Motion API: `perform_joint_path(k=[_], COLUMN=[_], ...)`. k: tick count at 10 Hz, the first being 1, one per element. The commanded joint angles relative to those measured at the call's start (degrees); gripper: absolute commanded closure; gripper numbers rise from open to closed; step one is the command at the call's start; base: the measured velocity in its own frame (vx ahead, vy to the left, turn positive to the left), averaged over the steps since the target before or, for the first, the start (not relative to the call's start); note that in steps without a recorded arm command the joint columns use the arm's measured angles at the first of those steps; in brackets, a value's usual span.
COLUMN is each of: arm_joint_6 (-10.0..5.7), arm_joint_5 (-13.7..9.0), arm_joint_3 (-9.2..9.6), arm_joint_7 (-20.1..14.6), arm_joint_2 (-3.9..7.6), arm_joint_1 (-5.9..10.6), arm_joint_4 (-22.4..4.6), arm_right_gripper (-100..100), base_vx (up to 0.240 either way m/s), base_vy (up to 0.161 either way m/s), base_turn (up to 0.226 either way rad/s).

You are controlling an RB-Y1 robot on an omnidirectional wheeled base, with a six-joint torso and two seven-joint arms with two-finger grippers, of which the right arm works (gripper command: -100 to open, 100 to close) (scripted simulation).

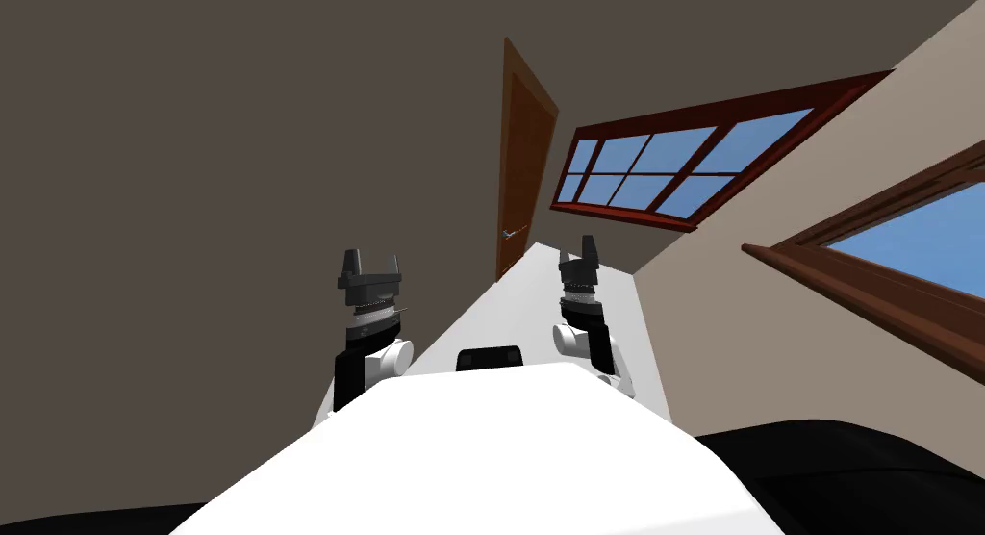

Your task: Pull the door open

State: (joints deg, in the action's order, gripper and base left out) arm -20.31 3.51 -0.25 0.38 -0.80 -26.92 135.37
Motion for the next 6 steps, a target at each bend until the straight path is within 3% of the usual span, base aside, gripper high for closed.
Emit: perform_joint_path(k=[1, 6], arm_joint_6=[-0.58, -2.33], arm_joint_5=[-0.55, -2.22], arm_joint_3=[0.28, 1.14], arm_joint_7=[-0.07, -0.27], arm_joint_2=[0.70, 2.48], arm_joint_1=[0.61, 2.45], arm_joint_4=[-1.96, -7.94], arm_right_gripper=[-100, -100], base_vx=[0.037, 0.109], base_vy=[-0.032, -0.087], base_turn=[0.107, 0.127])
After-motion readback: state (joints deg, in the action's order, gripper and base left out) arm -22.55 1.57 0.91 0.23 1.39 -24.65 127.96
